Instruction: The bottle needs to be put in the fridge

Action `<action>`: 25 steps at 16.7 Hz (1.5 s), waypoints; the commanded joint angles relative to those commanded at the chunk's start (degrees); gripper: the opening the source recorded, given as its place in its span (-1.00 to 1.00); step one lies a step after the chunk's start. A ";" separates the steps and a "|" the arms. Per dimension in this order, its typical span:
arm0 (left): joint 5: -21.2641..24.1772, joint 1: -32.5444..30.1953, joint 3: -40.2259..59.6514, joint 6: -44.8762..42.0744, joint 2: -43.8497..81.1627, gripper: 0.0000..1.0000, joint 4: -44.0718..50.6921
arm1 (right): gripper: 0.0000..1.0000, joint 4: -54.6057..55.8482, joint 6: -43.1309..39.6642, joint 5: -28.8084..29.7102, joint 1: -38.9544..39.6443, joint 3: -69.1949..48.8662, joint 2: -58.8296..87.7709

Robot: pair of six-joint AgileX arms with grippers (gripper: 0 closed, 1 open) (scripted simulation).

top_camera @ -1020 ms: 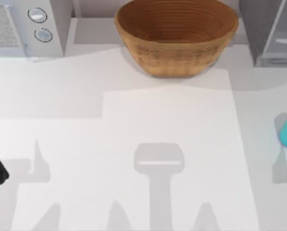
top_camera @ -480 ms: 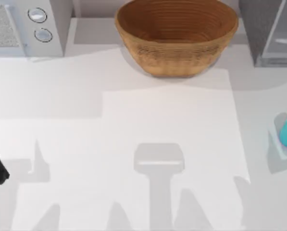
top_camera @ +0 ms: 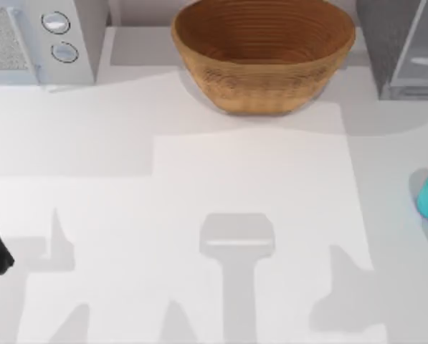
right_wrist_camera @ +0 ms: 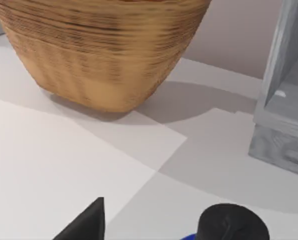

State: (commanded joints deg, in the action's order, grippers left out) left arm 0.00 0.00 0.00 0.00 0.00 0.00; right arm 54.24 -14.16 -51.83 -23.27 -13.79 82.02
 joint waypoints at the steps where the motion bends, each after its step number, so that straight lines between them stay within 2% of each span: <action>1: 0.00 0.00 0.00 0.00 0.00 1.00 0.00 | 1.00 3.64 -1.02 -3.43 -1.59 -0.93 5.91; 6: 0.00 0.00 0.00 0.00 0.00 1.00 0.00 | 1.00 18.55 -5.27 -17.60 -7.83 -4.81 29.84; 11: 0.00 0.00 0.00 0.00 0.00 1.00 0.00 | 1.00 25.11 -7.19 -23.92 -10.43 -6.55 39.63; 18: 0.00 0.00 0.00 0.00 0.00 1.00 0.00 | 1.00 25.89 -6.41 -23.26 -9.59 -6.73 39.98; 25: 0.00 0.00 0.00 0.00 0.00 1.00 0.00 | 1.00 36.05 2.61 -13.49 0.46 -10.56 45.36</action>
State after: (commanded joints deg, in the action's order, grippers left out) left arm 0.00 0.00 0.00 0.00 0.00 0.00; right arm 90.29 -11.55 -65.32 -22.81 -24.35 127.38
